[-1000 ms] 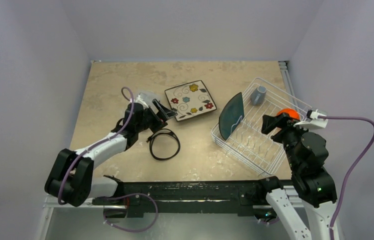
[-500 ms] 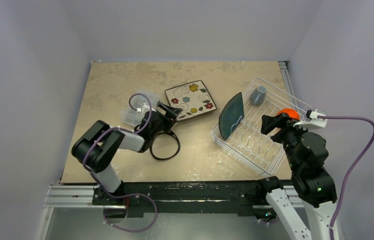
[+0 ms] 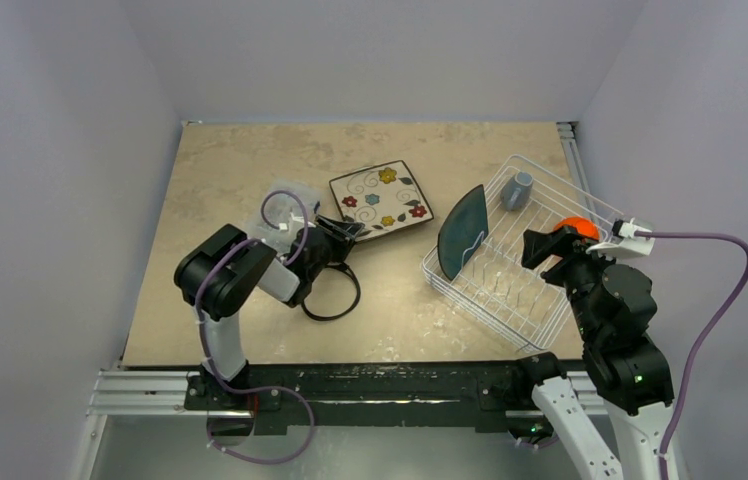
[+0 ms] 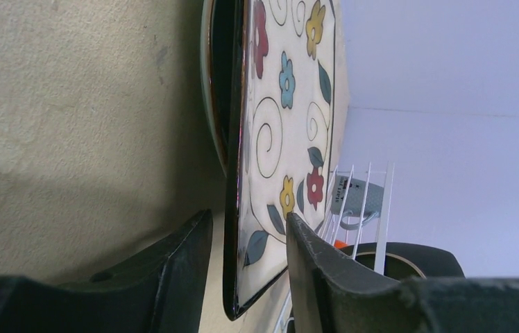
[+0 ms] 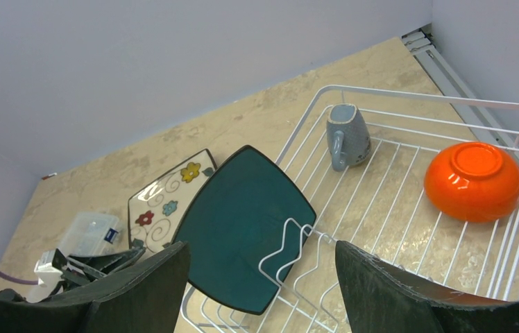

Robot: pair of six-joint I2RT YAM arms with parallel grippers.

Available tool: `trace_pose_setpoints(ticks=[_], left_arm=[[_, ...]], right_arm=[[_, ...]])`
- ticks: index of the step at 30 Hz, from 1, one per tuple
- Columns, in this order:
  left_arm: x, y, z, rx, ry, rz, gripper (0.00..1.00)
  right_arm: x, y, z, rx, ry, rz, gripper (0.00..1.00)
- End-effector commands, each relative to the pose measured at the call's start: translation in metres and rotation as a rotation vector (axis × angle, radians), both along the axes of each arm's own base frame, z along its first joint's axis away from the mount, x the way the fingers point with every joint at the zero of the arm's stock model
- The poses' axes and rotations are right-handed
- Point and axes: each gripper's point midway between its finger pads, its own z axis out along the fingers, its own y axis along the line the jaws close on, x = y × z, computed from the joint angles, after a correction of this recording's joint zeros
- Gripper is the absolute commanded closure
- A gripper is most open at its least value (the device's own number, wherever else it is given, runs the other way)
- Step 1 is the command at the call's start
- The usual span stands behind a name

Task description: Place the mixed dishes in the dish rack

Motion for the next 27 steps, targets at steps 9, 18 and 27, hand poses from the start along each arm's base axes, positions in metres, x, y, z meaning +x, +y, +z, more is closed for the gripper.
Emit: trace_pose_setpoints(ticks=[9,18,27], left_arm=[[0.009,-0.015,0.050,-0.130,-0.171,-0.024,0.79],[0.008,-0.015,0.097,-0.288,-0.284,-0.022,1.00],[0.003,-0.008,0.148,-0.369,-0.339,-0.024,1.00]], right_arm=[[0.005,0.001,0.005,-0.011,-0.023,0.004,0.23],[0.004,0.001,0.005,-0.012,-0.022,0.005,0.23],[0.005,0.002,0.004,-0.012,-0.016,0.010,0.23]])
